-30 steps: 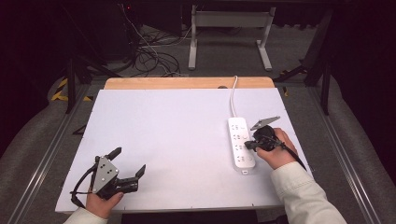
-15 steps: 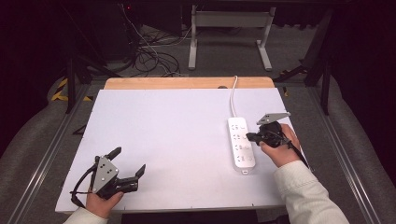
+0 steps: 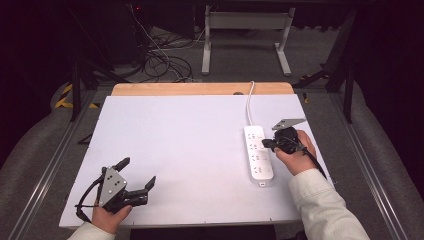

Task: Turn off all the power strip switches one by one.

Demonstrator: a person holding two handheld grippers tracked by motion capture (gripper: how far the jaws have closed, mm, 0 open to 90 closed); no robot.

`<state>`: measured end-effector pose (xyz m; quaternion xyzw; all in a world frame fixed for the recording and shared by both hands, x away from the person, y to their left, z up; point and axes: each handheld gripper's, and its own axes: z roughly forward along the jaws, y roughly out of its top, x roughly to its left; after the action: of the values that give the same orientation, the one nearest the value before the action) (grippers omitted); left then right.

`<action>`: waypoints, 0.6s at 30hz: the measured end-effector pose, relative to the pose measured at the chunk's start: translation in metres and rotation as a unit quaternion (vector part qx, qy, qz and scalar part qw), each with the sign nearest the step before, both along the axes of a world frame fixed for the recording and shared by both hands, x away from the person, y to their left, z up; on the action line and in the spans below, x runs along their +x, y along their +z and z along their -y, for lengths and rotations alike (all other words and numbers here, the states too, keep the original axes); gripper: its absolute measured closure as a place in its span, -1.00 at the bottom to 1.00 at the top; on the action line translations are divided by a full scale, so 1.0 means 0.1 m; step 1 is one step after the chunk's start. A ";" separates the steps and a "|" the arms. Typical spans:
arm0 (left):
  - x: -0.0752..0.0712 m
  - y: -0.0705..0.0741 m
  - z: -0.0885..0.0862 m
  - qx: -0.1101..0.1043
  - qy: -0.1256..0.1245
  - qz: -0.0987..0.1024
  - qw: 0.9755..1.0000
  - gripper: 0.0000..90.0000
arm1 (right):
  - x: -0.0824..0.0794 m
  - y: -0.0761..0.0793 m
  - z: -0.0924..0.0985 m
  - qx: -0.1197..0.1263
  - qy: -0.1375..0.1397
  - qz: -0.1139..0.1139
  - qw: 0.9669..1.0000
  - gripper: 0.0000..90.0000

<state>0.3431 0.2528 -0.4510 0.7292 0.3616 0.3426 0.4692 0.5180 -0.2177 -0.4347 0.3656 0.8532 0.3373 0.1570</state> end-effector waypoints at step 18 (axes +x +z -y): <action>0.00 0.00 0.00 0.001 -0.001 0.002 1.000 -0.85 | 0.12 -0.12 -0.05 -0.010 -0.006 -0.019 1.000 1.00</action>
<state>0.3430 0.2533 -0.4508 0.7289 0.3601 0.3440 0.4697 0.5301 -0.2129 -0.4472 0.3753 0.8572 0.3206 0.1470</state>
